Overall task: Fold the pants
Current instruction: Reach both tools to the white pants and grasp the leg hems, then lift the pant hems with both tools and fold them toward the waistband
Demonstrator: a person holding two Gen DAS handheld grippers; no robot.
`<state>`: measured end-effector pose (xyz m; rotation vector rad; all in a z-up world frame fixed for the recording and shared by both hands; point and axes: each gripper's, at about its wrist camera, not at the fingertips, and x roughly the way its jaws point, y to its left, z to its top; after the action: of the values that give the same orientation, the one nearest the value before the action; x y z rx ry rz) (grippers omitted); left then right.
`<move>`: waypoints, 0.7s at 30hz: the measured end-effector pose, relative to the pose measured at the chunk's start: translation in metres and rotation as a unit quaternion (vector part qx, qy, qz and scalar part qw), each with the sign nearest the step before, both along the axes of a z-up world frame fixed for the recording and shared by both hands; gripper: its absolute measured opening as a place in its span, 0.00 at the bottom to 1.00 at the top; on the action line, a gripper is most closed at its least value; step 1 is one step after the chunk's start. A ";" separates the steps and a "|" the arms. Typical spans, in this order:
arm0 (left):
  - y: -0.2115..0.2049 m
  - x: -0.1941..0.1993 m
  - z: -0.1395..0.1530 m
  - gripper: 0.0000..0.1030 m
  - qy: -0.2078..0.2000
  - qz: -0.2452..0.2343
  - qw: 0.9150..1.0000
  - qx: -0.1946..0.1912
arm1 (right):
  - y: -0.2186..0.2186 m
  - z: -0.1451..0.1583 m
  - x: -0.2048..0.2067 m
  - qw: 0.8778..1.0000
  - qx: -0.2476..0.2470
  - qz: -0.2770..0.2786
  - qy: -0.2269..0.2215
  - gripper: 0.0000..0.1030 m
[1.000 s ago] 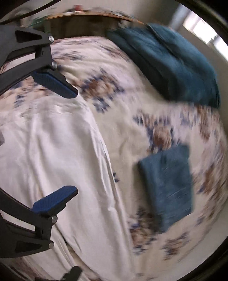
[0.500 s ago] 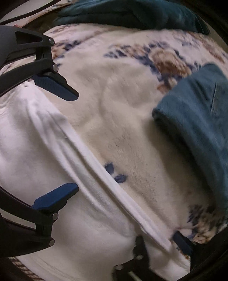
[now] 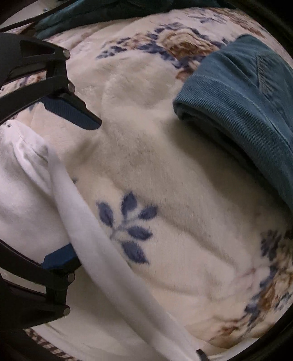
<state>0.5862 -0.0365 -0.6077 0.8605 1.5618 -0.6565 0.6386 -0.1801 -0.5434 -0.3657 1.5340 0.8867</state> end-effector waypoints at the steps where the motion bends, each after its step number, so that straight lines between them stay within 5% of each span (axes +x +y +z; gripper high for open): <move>1: 0.000 0.000 0.000 0.54 0.019 0.006 1.000 -0.014 | -0.004 0.004 -0.002 1.000 0.007 -0.003 0.005 0.07; 4: 0.000 -0.006 0.000 0.24 0.052 0.017 0.998 -0.042 | -0.011 0.012 0.008 1.000 0.014 -0.007 0.011 0.07; 6: -0.004 -0.013 0.000 0.17 0.048 0.020 0.998 -0.047 | -0.016 0.011 0.008 1.000 0.012 -0.014 0.013 0.07; 10: -0.006 -0.021 0.011 0.11 0.025 0.026 0.998 -0.058 | -0.002 0.007 0.032 0.999 -0.009 -0.019 0.024 0.11; 15: 0.001 -0.035 0.036 0.10 0.008 0.028 0.997 -0.075 | 0.021 -0.028 0.029 0.997 -0.055 0.031 0.041 0.50; 21: 0.002 -0.050 0.069 0.10 -0.012 0.020 0.996 -0.089 | 0.020 -0.047 0.012 0.987 -0.109 0.108 0.049 0.50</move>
<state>0.5361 -0.0347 -0.5384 0.6991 1.4705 -0.7417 0.6502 -0.1604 -0.5907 -0.6663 1.7116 0.9173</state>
